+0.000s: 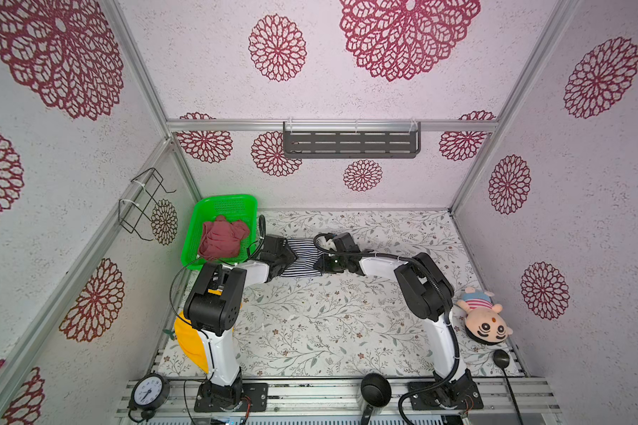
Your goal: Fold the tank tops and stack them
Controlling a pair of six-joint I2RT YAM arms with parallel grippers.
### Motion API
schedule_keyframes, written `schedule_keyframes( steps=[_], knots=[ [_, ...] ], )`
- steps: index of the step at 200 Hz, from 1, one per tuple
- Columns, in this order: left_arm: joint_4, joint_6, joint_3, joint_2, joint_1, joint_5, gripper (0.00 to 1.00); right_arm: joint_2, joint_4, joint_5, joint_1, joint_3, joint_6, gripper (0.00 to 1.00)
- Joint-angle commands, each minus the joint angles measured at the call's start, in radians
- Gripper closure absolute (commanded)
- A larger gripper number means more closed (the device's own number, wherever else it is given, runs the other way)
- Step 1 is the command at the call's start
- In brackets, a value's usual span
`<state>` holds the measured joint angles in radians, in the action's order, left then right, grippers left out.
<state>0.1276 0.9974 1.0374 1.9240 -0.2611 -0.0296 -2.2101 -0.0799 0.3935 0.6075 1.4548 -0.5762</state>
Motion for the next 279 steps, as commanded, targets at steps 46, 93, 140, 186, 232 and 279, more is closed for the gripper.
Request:
schedule_keyframes(
  steps=[46,93,140,186,232,279],
  knots=[
    [-0.127,-0.161,0.052,-0.192,0.018,0.015,0.21,0.17,0.104,-0.016,-0.057,-0.011,0.079,0.65],
    [-0.209,-0.235,0.059,-0.138,0.073,-0.036,0.13,0.07,0.12,0.069,-0.112,0.09,0.109,0.26],
    [-0.244,-0.245,0.1,-0.006,0.077,-0.079,0.01,-0.069,0.149,0.102,-0.104,0.248,0.071,0.2],
    [-0.205,-0.205,0.081,0.079,0.067,-0.097,0.17,-0.118,0.132,0.102,-0.07,0.259,0.017,0.21],
    [-0.19,-0.164,0.079,0.115,0.023,-0.099,0.47,-0.148,0.111,0.102,-0.03,0.263,-0.024,0.28],
    [-0.16,-0.093,0.079,0.107,-0.038,-0.088,0.64,-0.102,0.145,0.062,-0.032,0.263,0.016,0.85]
  ],
)
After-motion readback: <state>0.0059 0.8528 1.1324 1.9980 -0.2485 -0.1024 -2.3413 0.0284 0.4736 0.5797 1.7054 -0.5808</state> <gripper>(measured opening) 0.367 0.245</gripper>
